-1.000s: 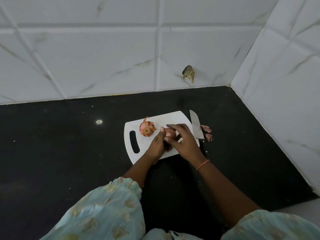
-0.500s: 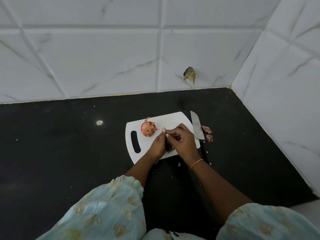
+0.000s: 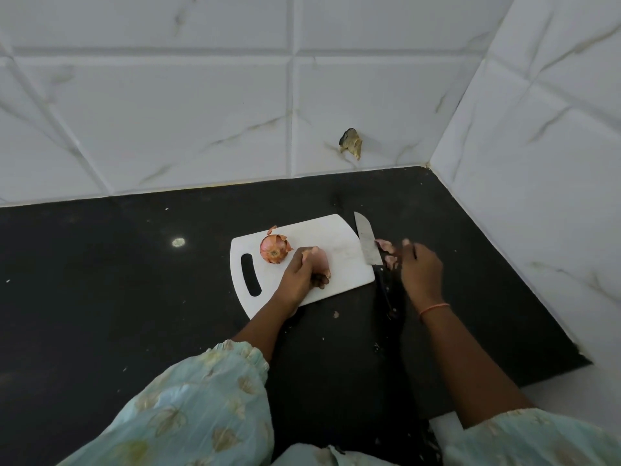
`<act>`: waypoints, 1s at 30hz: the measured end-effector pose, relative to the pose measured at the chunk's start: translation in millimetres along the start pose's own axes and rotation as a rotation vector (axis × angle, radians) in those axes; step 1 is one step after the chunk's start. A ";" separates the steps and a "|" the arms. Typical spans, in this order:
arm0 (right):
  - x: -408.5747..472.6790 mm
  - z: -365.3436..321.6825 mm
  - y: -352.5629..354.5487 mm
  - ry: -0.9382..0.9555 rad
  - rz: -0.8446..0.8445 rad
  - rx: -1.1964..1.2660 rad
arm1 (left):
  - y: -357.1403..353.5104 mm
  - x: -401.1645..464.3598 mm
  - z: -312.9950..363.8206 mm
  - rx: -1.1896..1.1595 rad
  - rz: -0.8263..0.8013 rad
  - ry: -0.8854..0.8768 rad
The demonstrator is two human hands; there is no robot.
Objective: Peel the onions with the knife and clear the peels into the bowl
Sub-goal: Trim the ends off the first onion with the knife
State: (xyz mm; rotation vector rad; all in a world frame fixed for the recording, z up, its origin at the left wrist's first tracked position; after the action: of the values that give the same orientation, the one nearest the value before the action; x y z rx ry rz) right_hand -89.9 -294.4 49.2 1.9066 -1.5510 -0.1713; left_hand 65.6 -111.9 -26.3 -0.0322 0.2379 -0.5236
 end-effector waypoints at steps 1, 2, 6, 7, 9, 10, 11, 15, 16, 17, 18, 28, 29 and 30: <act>-2.1 1.1 6.0 0.025 -0.002 0.002 | -0.8 -1.2 0.1 0.001 0.007 -0.008; -7.4 -3.6 12.3 0.069 0.016 0.008 | 0.0 -1.9 1.5 -0.005 0.018 -0.016; -50.4 -24.3 3.8 0.253 -0.129 -0.004 | 4.4 -3.8 3.5 -0.009 0.075 -0.051; -64.0 -27.3 -8.4 0.273 -0.253 -0.030 | 4.7 -4.5 5.5 0.001 0.085 -0.067; -92.2 -26.2 -28.7 0.260 -0.456 -0.103 | 5.2 -7.6 6.1 0.024 0.099 -0.096; -103.3 -23.5 -35.0 0.260 -0.492 -0.138 | 5.5 -9.2 6.4 0.036 0.103 -0.110; -110.9 -20.5 -38.4 0.269 -0.491 -0.168 | 5.6 -10.5 7.3 0.046 0.106 -0.123; -126.0 -12.0 -39.5 0.350 -0.426 -0.198 | 7.6 -13.1 10.8 0.059 0.136 -0.162; -127.9 -11.0 -39.5 0.374 -0.425 -0.192 | 8.5 -13.8 11.3 0.054 0.149 -0.167; -129.1 -9.2 -39.3 0.385 -0.418 -0.181 | 9.0 -14.5 10.7 0.051 0.160 -0.165; -129.4 -8.1 -39.5 0.393 -0.409 -0.168 | 9.7 -15.4 11.0 0.046 0.174 -0.166; -104.6 -4.2 -24.7 0.437 -0.260 -0.185 | 12.6 -20.2 14.4 0.076 0.222 -0.186; -87.5 2.1 -11.2 0.381 -0.155 -0.174 | 11.0 -18.4 13.6 0.097 0.216 -0.172; -71.4 10.5 0.9 0.318 -0.061 -0.169 | 11.2 -19.1 13.1 0.115 0.209 -0.163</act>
State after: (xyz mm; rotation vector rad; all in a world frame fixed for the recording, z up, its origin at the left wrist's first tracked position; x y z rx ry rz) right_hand -116.2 -233.8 20.3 1.7519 -1.2291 -0.0215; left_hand 58.1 -93.1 -10.5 0.0613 0.0500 -0.3238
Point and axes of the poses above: each hand's wrist, its own x-axis towards the middle knuckle, its own y-axis out of the back of the hand, z = x × y, the point moved 6 cm from there along x, towards the middle knuckle, and after that the axes turned 12 degrees about z, right-handed, at the moved point
